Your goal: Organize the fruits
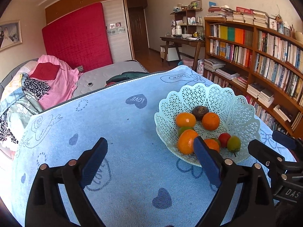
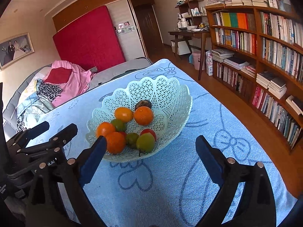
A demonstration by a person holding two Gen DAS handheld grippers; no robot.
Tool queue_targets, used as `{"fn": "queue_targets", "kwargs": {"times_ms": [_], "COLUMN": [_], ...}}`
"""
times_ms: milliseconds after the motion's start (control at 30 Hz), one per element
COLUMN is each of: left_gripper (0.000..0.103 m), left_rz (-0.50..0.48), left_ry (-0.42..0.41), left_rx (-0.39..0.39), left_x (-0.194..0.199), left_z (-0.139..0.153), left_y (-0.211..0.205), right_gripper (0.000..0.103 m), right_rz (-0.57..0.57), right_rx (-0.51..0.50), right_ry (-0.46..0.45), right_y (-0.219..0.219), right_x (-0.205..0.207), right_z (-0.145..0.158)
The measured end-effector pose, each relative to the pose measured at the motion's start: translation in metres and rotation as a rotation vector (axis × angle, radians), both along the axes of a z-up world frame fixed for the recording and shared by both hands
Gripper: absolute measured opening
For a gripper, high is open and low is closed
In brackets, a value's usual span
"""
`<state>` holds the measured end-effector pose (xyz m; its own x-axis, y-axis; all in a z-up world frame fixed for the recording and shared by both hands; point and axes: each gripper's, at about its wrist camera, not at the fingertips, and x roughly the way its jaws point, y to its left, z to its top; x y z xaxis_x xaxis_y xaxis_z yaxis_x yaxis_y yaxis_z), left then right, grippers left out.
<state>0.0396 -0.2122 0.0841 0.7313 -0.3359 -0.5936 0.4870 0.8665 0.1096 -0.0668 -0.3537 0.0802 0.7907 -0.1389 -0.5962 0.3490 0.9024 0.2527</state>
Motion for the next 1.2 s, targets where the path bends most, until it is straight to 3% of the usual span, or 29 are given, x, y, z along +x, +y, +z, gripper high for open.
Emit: {"fn": "queue_targets", "kwargs": {"times_ms": [333, 667, 1200], "left_gripper": [0.092, 0.092, 0.092], "left_rz": [0.021, 0.016, 0.023], "left_ry": [-0.022, -0.049, -0.065], "left_rx": [0.004, 0.008, 0.012], "left_x": [-0.013, -0.023, -0.024], "left_z": [0.001, 0.007, 0.009], "left_y": [0.015, 0.016, 0.017], "right_gripper": [0.1, 0.1, 0.1], "right_rz": [-0.002, -0.013, -0.015], "right_rx": [-0.04, -0.159, -0.173], "right_ry": [0.03, 0.03, 0.035], "right_y": [0.016, 0.033, 0.039], "right_x": [-0.01, -0.018, -0.02], "right_z": [-0.003, 0.009, 0.009]}}
